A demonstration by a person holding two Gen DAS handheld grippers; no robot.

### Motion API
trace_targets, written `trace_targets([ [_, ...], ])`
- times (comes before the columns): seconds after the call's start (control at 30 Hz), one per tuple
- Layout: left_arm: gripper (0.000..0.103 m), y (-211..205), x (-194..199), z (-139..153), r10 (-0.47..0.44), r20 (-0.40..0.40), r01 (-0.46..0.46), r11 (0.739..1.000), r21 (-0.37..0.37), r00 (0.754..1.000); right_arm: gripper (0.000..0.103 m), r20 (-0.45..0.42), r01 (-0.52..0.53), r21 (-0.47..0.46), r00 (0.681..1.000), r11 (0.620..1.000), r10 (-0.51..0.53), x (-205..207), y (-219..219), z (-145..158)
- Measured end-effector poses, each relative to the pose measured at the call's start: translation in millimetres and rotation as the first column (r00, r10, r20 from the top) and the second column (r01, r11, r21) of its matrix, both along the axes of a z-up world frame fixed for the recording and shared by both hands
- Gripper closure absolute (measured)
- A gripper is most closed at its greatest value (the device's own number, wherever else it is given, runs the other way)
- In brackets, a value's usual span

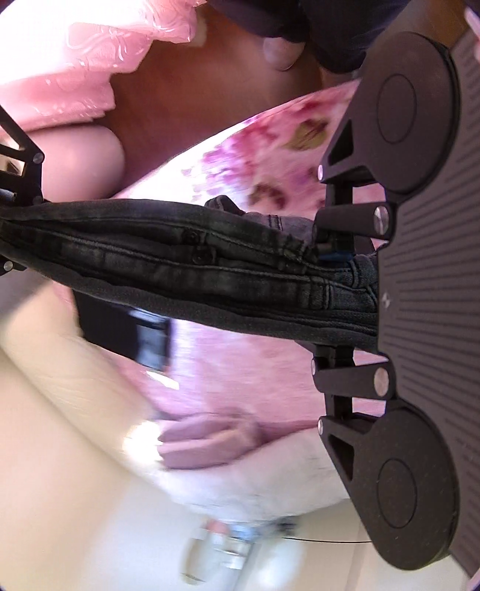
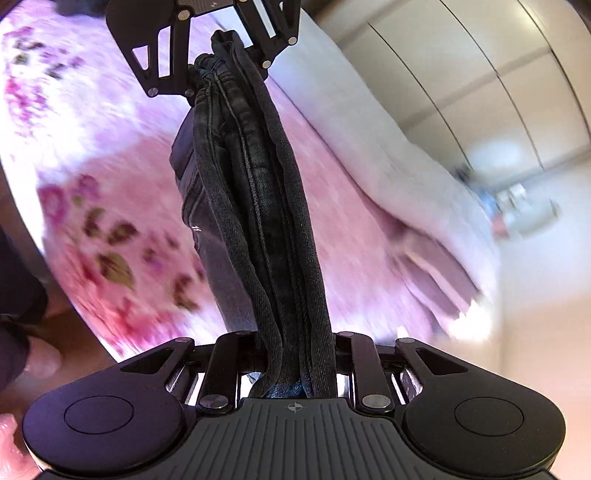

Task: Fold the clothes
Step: 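Carry the hanging jeans with both tools over the dark folded stack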

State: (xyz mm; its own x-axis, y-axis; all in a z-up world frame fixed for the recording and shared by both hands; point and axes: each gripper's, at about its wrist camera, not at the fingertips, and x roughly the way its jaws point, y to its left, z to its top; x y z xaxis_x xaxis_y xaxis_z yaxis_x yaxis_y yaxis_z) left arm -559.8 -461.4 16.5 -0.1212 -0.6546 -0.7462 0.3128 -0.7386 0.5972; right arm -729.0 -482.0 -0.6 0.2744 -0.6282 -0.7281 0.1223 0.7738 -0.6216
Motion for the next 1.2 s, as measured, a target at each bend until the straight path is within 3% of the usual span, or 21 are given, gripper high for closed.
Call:
trace_targets([
  [0.2, 0.07, -52, -46, -5, -0.179, -0.026, 0.178, 0.984, -0.025, 0.983, 0.083, -0.03, 0.196, -0.014, 0.98, 0.98, -0.197, -40, -23, 17],
  [0.4, 0.07, -115, -89, -8, -0.248, -0.034, 0.245, 0.968, -0.057, 0.968, 0.083, -0.047, 0.282, -0.035, 0.958, 0.959, -0.283, -86, -72, 29],
  [0.63, 0.07, -232, -165, -18, -0.173, -0.022, 0.169, 0.979, -0.117, 0.985, 0.083, -0.024, 0.247, -0.1, 0.968, 0.964, -0.251, -153, -180, 17],
  [0.9, 0.07, -402, -272, -52, 0.004, 0.025, 0.0, 0.991, -0.137, 1.0, 0.083, -0.01, 0.102, -0.102, 0.995, 0.99, -0.104, -256, -378, -20],
  [0.97, 0.07, -435, -292, -65, 0.038, 0.033, -0.031, 0.981, -0.19, 0.999, 0.083, -0.006, 0.079, -0.139, 0.997, 0.987, -0.081, -272, -414, -35],
  [1.07, 0.07, -466, -311, -112, 0.062, 0.035, -0.052, 0.968, -0.244, 0.997, 0.083, 0.009, 0.067, -0.206, 0.998, 0.976, -0.066, -291, -454, -67],
  [1.13, 0.069, -474, -321, -164, 0.049, 0.065, -0.038, 0.985, -0.168, 0.997, 0.082, 0.005, 0.067, -0.222, 0.998, 0.973, -0.068, -303, -472, -105],
  [1.2, 0.067, -483, -331, -217, 0.035, 0.093, -0.026, 0.996, -0.091, 0.995, 0.082, -0.03, 0.08, -0.154, 0.996, 0.985, -0.086, -310, -482, -155],
])
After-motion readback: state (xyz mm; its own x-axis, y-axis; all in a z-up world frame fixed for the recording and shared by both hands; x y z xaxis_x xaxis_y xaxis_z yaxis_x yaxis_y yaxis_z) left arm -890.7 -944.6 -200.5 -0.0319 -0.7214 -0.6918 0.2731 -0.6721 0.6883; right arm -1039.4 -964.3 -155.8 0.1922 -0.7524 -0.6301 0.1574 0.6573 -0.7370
